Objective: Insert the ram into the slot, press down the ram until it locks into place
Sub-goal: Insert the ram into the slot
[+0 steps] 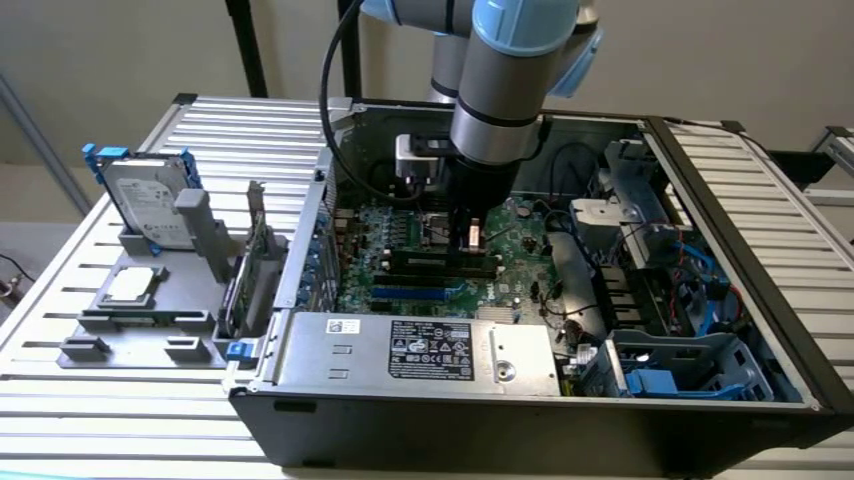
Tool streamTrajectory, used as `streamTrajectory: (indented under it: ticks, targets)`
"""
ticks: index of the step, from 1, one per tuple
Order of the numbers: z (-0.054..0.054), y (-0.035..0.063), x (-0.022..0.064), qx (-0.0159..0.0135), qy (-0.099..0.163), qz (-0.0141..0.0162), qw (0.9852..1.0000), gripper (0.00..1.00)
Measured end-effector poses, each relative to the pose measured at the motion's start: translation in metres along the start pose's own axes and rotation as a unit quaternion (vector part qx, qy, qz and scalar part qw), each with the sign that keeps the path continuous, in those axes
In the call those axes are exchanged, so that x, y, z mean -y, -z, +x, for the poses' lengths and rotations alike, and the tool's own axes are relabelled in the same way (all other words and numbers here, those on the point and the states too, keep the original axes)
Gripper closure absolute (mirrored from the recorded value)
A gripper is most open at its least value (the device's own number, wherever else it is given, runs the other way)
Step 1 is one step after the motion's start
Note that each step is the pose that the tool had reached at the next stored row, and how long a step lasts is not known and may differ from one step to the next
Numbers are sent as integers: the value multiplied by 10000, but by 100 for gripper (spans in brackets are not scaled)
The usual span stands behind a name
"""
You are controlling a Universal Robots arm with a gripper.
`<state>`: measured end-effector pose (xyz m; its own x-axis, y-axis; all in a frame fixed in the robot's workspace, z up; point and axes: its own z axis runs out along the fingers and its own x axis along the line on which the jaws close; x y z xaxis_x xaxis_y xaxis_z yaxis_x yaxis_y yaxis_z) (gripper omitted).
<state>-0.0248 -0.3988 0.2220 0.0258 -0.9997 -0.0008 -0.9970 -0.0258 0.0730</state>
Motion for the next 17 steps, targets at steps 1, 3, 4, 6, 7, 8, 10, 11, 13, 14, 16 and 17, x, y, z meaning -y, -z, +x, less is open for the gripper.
streamTrajectory:
  ticks: [1, 3, 4, 6, 7, 8, 10, 11, 13, 14, 16, 17]
  targets:
    - [0, 0, 0, 1, 0, 1, 10000, 86]
    - [0, 0, 1, 1, 1, 0, 10000, 86]
    - [0, -1, 1, 1, 1, 1, 10000, 86]
    - [0, -1, 1, 1, 1, 1, 10000, 86]
    - [0, -1, 1, 1, 1, 1, 10000, 86]
    - [0, -1, 1, 2, 1, 1, 10000, 86]
    - [0, -2, 2, 1, 1, 4, 10000, 85]
    - [0, -1, 2, 2, 2, 2, 10000, 85]
    - [1, -1, 1, 1, 1, 1, 10000, 78]
    - [1, -1, 1, 2, 1, 1, 10000, 78]
    - [2, 10, 0, 3, 1, 1, 10000, 78]
    - [1, 22, -1, 6, 1, 1, 10000, 78]
